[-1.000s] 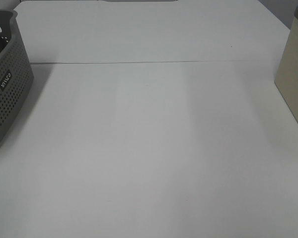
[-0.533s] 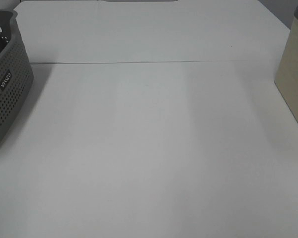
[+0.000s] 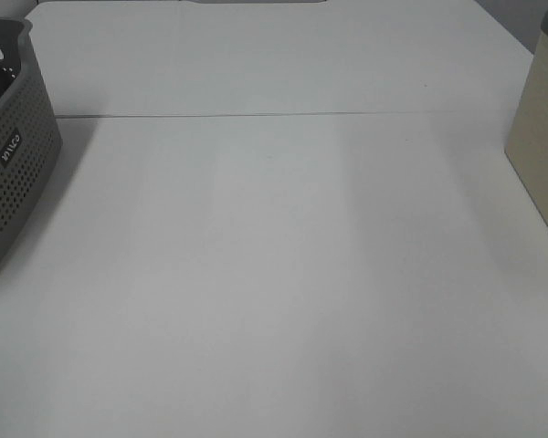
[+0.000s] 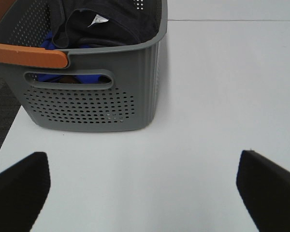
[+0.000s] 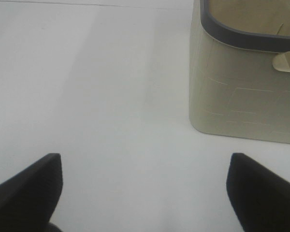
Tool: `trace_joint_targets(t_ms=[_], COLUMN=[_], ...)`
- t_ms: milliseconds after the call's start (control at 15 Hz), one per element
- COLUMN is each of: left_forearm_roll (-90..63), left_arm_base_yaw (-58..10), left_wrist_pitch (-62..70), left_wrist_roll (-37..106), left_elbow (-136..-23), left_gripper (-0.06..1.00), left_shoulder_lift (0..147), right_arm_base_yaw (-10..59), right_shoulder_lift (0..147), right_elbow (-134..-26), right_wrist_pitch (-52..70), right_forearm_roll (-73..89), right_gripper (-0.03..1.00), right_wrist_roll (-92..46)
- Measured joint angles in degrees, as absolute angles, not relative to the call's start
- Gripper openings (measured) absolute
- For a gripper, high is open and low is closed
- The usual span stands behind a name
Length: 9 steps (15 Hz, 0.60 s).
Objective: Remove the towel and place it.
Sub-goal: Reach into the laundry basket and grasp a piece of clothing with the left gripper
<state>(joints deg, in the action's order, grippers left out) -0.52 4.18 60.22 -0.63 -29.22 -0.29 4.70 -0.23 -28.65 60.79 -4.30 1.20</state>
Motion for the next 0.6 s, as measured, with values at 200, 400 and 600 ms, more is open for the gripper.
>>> trace_joint_targets(t_ms=[200,400,600], left_forearm_roll=[-0.5,-0.5,-0.5], left_arm_base_yaw=[4.2,4.2,4.2], left_wrist_pitch=[60.2,60.2,60.2], left_wrist_roll=[-0.6,-0.4,0.0], left_elbow=[-29.2,-29.2,-29.2], left_gripper=[0.99,0.99,0.99], left_shoulder_lift=[-0.3,-0.3,-0.3], right_arm_base_yaw=[4.7,4.7,4.7], right_shoulder_lift=[-0.2,-0.2,-0.2], right_elbow=[-28.6,-28.6,-28.6], right_wrist_pitch=[60.8,60.8,60.8], right_forearm_roll=[-4.3,-4.3,-4.3], right_gripper=[0.88,0.88,0.88], right_wrist_roll=[1.2,1.2,1.2])
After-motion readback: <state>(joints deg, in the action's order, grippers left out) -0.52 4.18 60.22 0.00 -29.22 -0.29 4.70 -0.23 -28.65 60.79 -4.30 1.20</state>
